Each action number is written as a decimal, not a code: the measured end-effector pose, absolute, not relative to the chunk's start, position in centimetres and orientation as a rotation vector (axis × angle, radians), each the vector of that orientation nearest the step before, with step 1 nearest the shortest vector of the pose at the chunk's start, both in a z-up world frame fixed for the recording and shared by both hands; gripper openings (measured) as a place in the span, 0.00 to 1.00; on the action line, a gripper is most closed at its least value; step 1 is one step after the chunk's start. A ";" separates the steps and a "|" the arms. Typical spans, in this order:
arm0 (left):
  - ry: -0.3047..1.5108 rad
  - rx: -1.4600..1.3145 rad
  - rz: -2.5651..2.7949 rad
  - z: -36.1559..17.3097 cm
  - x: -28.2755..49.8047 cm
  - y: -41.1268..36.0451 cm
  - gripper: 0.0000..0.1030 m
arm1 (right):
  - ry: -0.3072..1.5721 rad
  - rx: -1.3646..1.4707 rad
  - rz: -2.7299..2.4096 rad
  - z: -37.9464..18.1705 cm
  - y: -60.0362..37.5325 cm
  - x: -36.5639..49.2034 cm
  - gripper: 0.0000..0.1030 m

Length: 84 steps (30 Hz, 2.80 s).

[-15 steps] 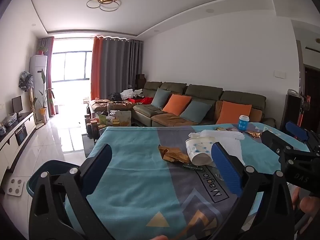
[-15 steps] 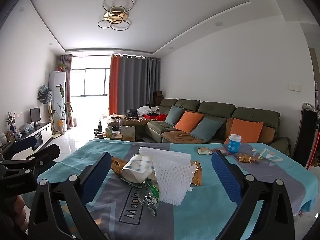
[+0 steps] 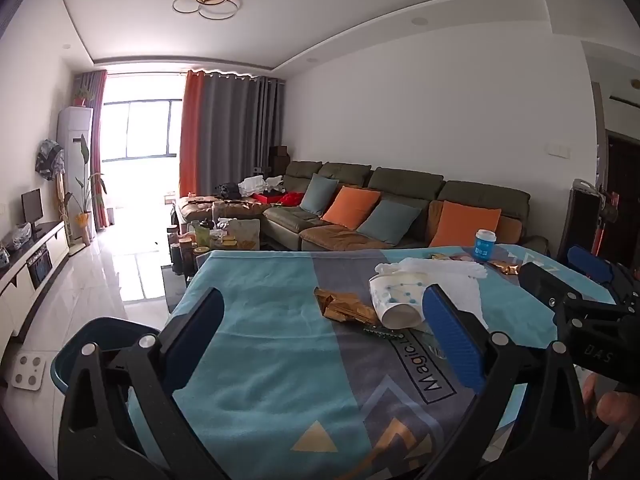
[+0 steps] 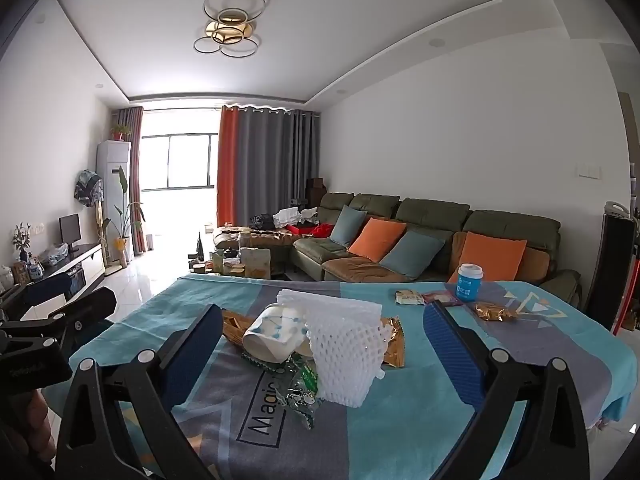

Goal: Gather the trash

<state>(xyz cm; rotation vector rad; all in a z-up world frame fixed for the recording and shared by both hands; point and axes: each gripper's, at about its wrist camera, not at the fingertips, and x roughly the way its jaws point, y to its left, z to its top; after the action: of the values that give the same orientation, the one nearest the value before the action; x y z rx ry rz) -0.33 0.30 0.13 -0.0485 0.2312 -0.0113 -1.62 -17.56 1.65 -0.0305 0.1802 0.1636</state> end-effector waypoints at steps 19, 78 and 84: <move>0.251 -0.077 -0.018 -0.1 0.1 0.8 0.95 | 0.181 -0.031 0.163 1.2 -17.6 -1.8 0.94; 0.253 -0.062 -0.006 0.0 1.1 0.7 0.95 | 0.219 -0.068 0.142 1.2 -18.0 0.0 0.94; 0.256 -0.066 -0.024 0.2 2.0 0.6 0.95 | 0.268 -0.106 0.155 1.1 -18.0 2.1 0.94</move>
<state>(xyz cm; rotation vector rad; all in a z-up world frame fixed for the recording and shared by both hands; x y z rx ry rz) 1.99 0.62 0.22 -0.0664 0.2560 -0.0243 2.09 -18.05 1.14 -0.1056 0.2685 0.1548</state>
